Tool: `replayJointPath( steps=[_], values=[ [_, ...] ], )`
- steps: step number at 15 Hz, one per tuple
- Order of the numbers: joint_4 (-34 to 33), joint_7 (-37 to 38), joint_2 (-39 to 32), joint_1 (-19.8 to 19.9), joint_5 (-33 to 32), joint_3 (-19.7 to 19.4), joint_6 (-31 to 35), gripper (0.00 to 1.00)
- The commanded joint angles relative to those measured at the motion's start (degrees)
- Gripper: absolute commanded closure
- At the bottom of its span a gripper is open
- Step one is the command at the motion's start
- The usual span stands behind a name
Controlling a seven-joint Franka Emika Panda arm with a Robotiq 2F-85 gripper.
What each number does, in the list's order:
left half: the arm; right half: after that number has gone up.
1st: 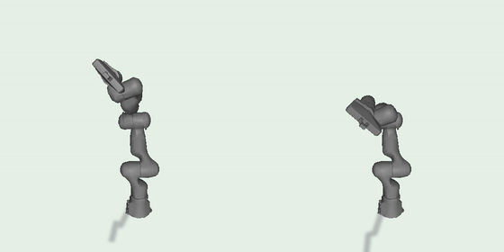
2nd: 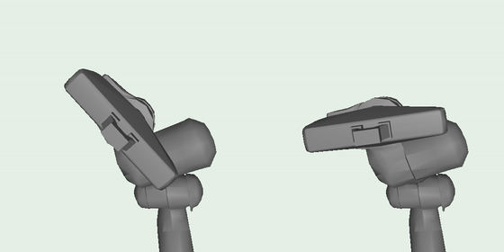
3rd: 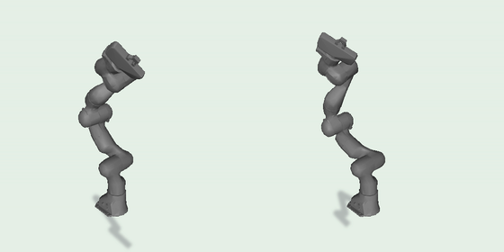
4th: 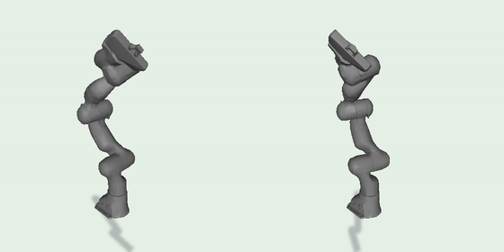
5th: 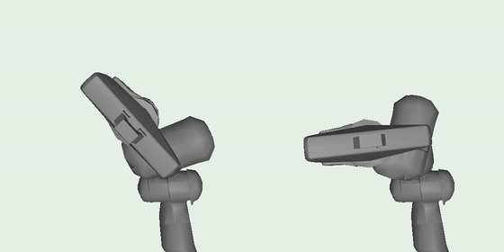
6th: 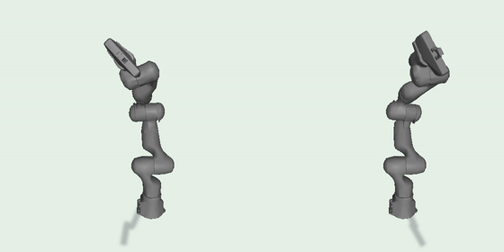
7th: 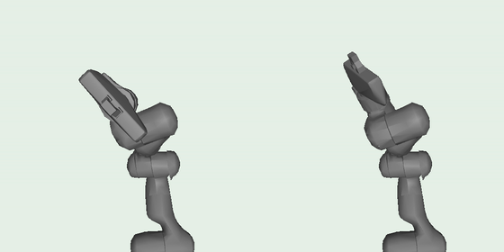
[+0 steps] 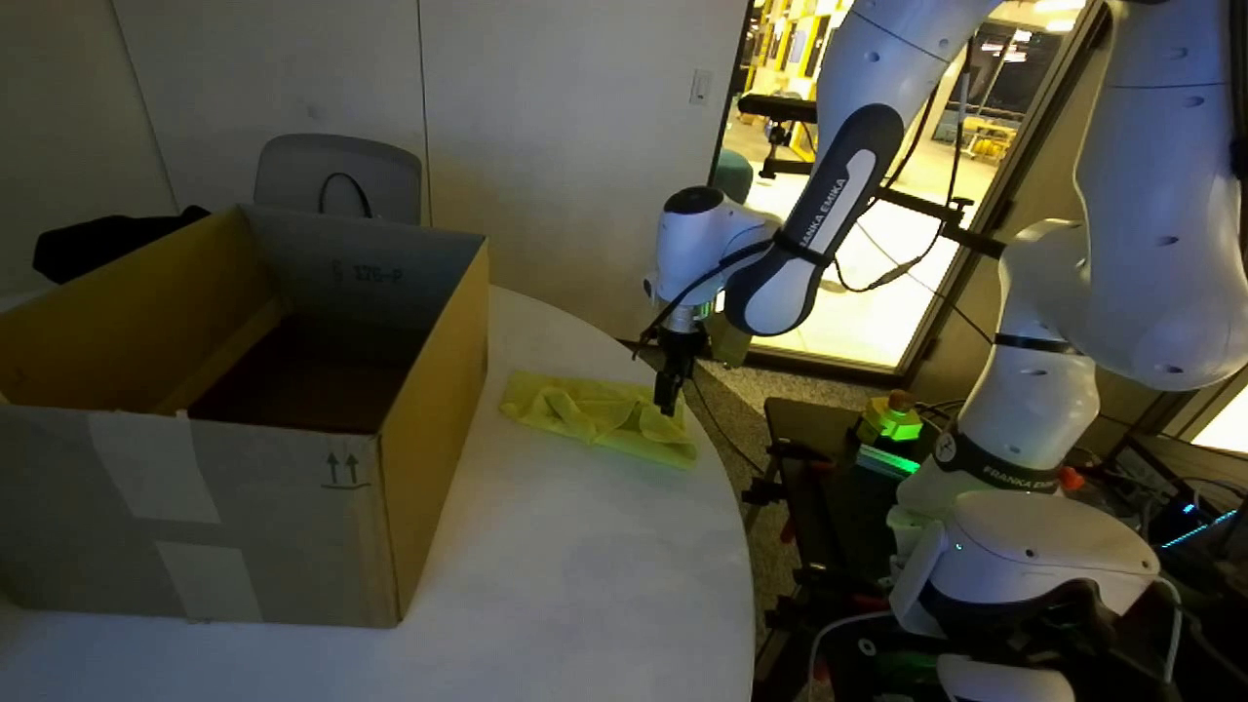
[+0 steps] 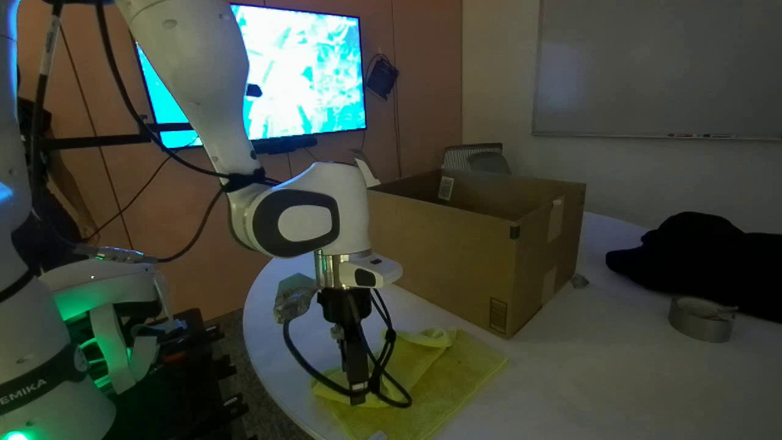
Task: Put the marker on the towel, fold the towel and then put the folded towel in the box
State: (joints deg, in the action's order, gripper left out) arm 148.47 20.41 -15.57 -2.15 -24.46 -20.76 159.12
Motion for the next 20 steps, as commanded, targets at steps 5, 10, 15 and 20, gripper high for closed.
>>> replayJointPath(
  steps=[5, 10, 15, 20],
  values=[
    [-1.5, -9.0, -7.0, 6.1, 11.0, 6.3, 2.2, 0.00],
    [-2.9, -16.1, -9.3, 10.6, 18.3, 10.0, 1.5, 0.08],
    [-4.0, -21.1, -9.8, 13.4, 21.9, 12.2, 1.9, 0.10],
    [-6.2, -26.4, -11.5, 16.6, 24.8, 15.6, 2.0, 0.48]
  ],
)
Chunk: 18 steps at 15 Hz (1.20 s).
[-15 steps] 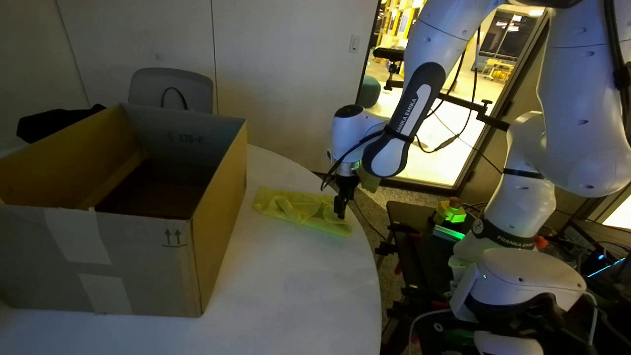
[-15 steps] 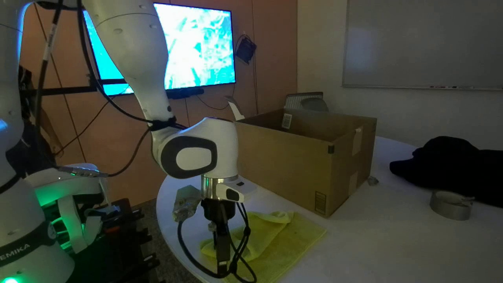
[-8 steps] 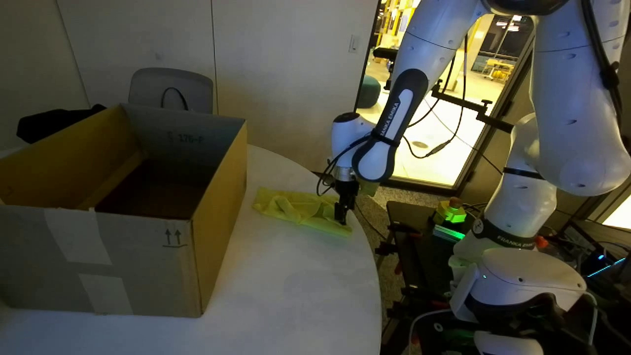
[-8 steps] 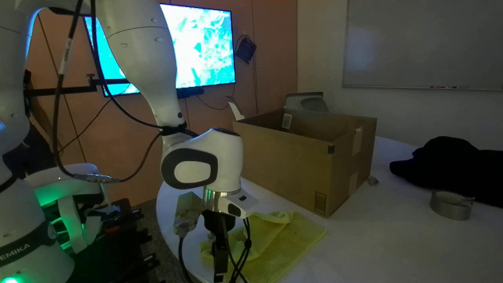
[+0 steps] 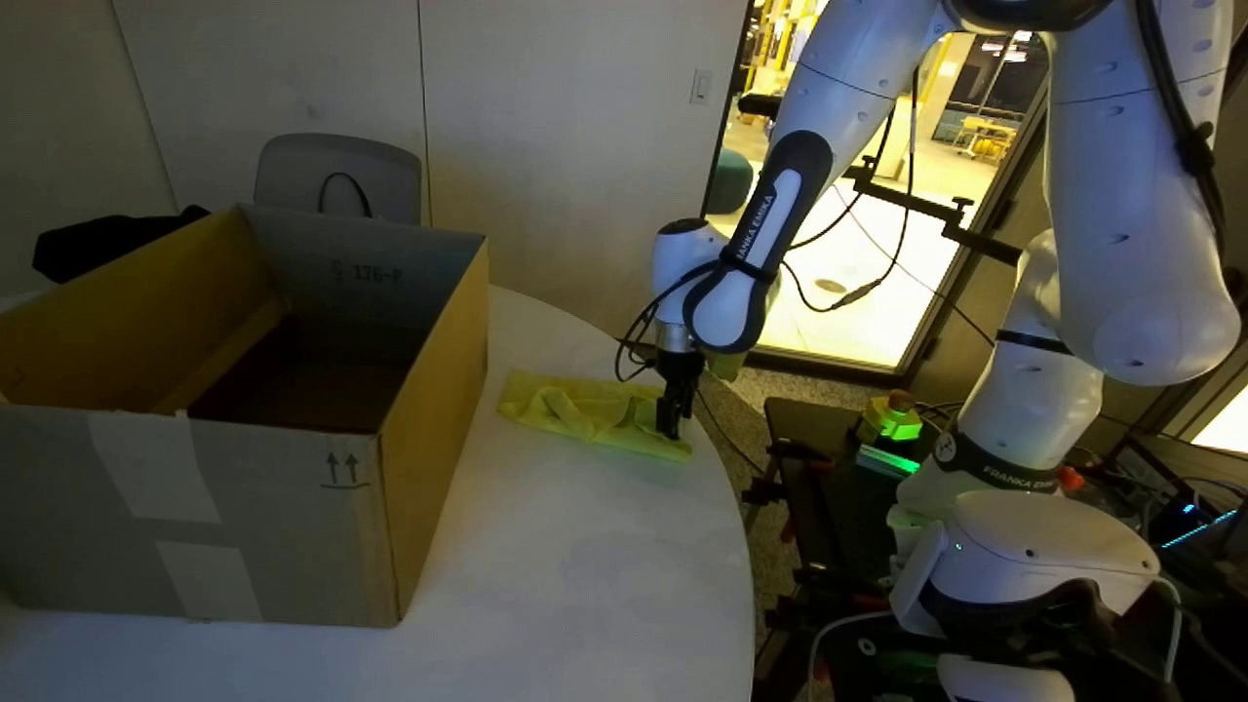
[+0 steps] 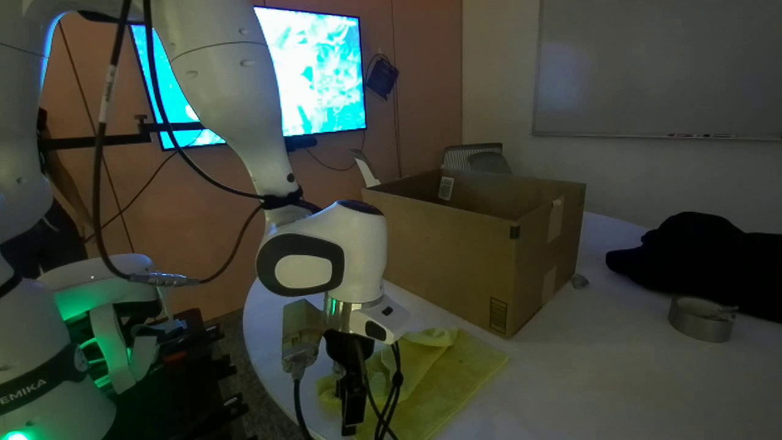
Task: Put the marker on the towel, fold the towel and then put the folded towel in the box
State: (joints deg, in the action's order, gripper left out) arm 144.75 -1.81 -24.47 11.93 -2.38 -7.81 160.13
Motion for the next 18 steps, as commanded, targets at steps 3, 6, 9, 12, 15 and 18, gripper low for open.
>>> replayJointPath(
  steps=[3, 6, 9, 12, 15, 18],
  values=[
    [-3.7, -7.4, -3.6, 4.6, 4.7, 4.8, 0.5, 0.73],
    [-3.9, -9.6, -3.7, 6.1, 6.0, 5.9, 0.0, 0.95],
    [-2.4, -11.7, -0.5, 7.6, 5.9, 6.0, -1.2, 1.00],
    [0.9, -15.6, 5.3, 9.5, 5.6, 6.1, -1.7, 1.00],
    [4.9, -19.9, 12.1, 10.9, 6.2, 6.2, -0.6, 1.00],
    [8.3, -26.0, 19.9, 11.8, 10.5, 6.9, -0.2, 1.00]
  ],
)
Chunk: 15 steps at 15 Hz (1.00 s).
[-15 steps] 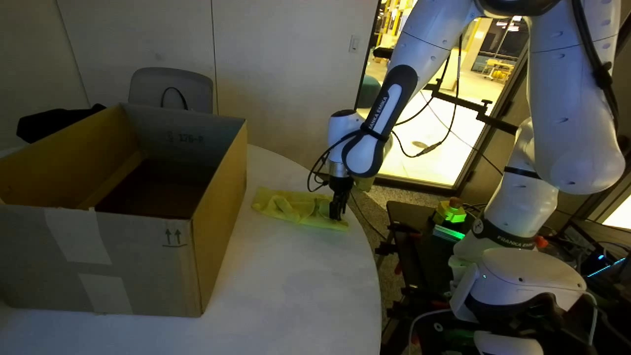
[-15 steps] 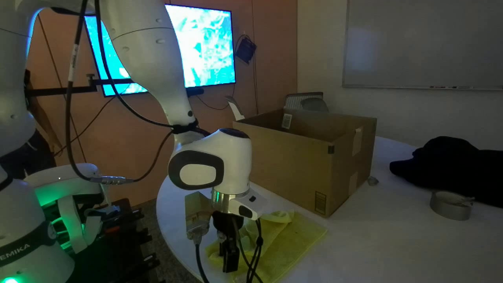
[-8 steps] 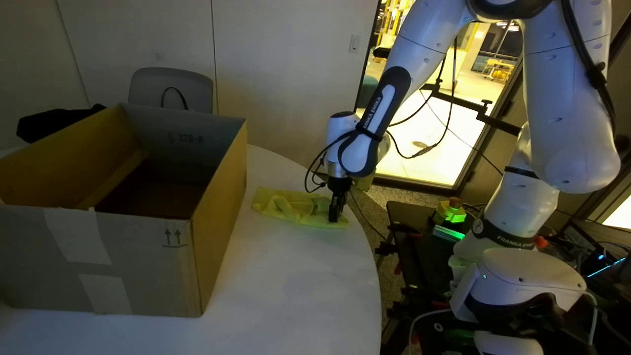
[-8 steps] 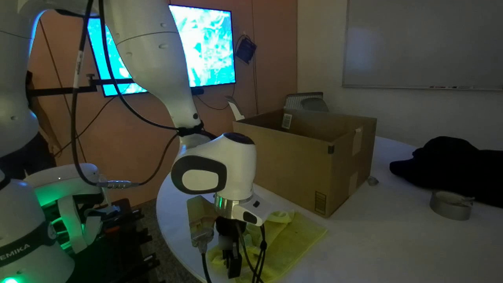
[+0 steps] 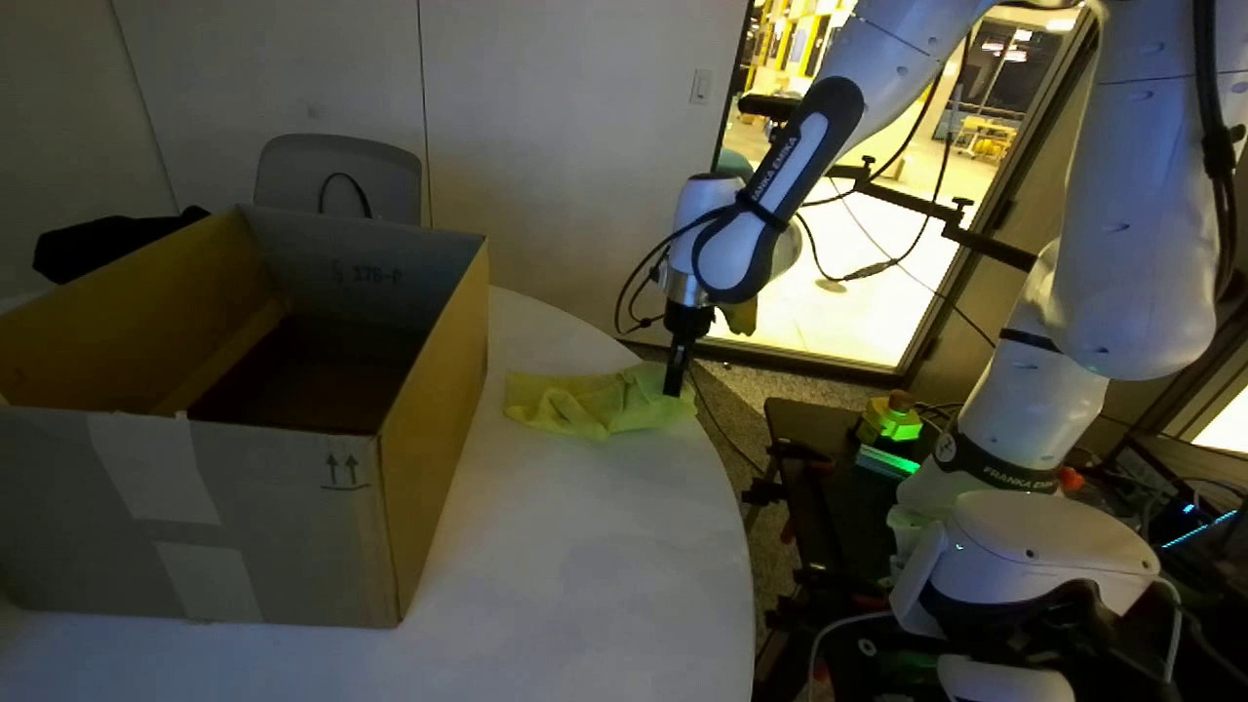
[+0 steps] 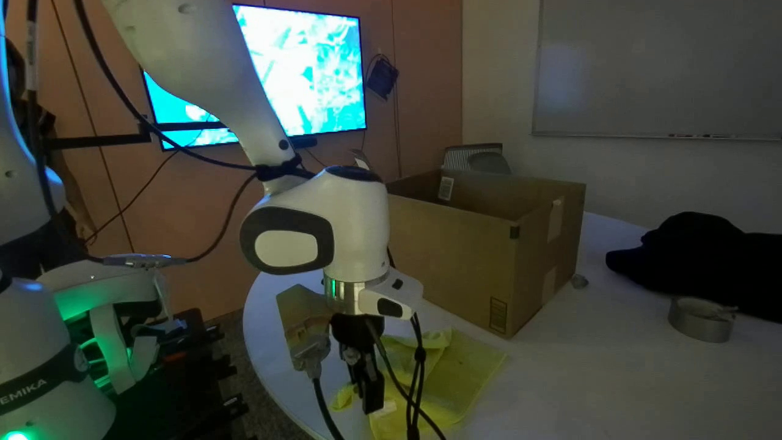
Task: Put the marker on the towel, fold the towel and then put the folded towel in the box
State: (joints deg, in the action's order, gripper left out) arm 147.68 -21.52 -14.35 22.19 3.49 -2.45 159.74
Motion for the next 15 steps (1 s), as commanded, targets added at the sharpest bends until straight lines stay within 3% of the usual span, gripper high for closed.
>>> replayJointPath(
  steps=[1, 4, 5, 7, 10, 11, 13, 15],
  values=[
    [6.0, -8.4, 11.7, 1.1, 7.0, 1.4, 0.2, 1.00],
    [6.3, -13.8, 16.6, -2.5, 16.1, 0.2, 0.2, 1.00],
    [5.8, -13.2, 17.0, -1.3, 17.2, 2.4, 0.9, 1.00],
    [3.7, -9.2, 15.4, -3.0, 17.1, 3.4, 2.4, 1.00],
    [0.1, 3.3, 8.8, -5.0, 10.8, 6.1, 8.1, 1.00],
    [-0.8, 7.7, 6.6, -9.2, 7.7, 2.2, 10.0, 1.00],
    [-3.6, 16.5, 2.0, -11.7, 0.6, 0.0, 11.9, 1.00],
    [-7.8, 25.9, -2.4, -16.8, -6.6, -5.3, 11.1, 1.00]
  ],
)
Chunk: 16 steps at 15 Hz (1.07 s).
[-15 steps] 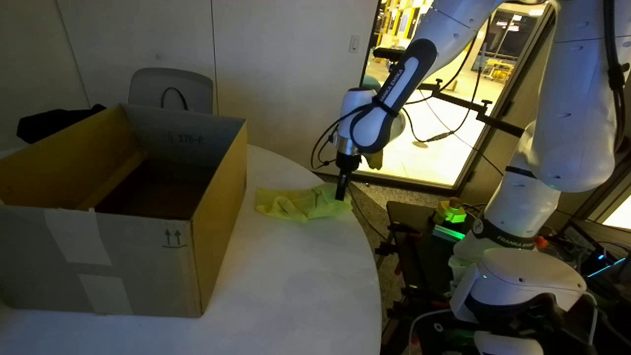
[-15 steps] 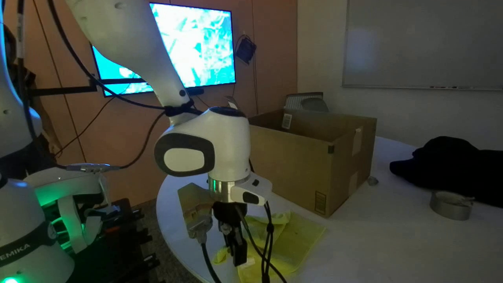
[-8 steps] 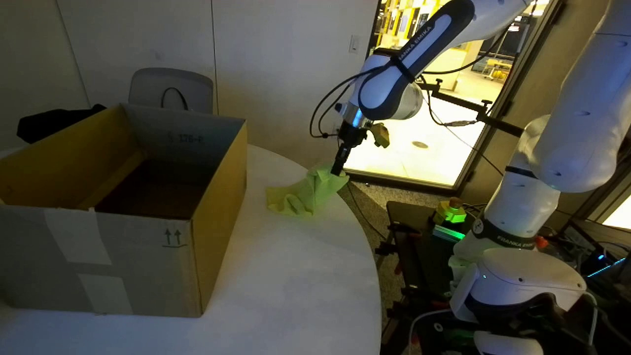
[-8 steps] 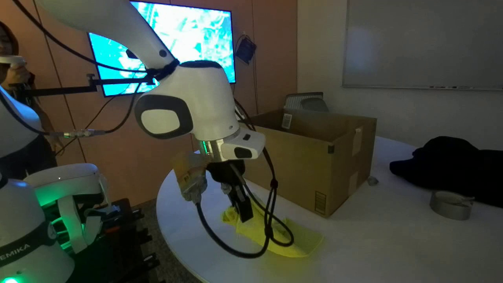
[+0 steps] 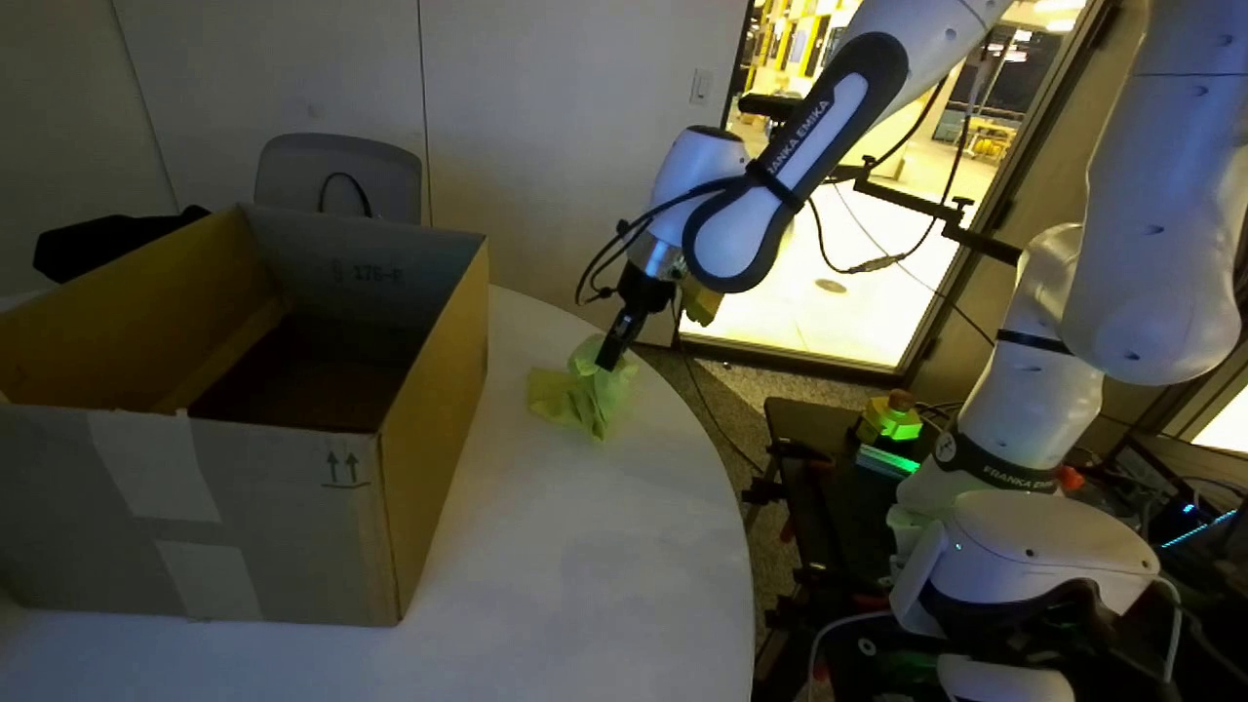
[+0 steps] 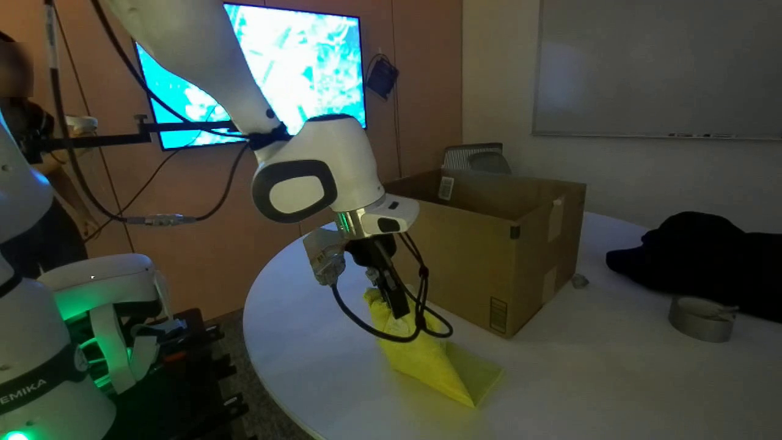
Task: Put the marker on the towel, fold the towel and then put the folded towel in the box
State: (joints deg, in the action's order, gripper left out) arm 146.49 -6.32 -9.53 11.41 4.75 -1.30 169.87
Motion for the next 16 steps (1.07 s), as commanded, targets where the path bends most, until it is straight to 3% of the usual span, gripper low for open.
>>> replayJointPath(
  steps=[1, 4, 14, 15, 16],
  values=[
    [-8.9, 14.4, -9.0, -8.7, -10.0, -9.1, -0.2, 1.00],
    [-14.6, 19.5, -13.9, -12.5, -10.2, -12.6, -2.6, 1.00],
    [-27.8, 29.7, -22.6, -18.0, -10.2, -17.4, -11.3, 0.99],
    [-28.7, 30.5, -23.0, -18.3, -10.3, -17.9, -12.1, 0.74],
    [-29.4, 31.2, -23.1, -18.5, -10.4, -18.2, -12.9, 0.74]
  ],
)
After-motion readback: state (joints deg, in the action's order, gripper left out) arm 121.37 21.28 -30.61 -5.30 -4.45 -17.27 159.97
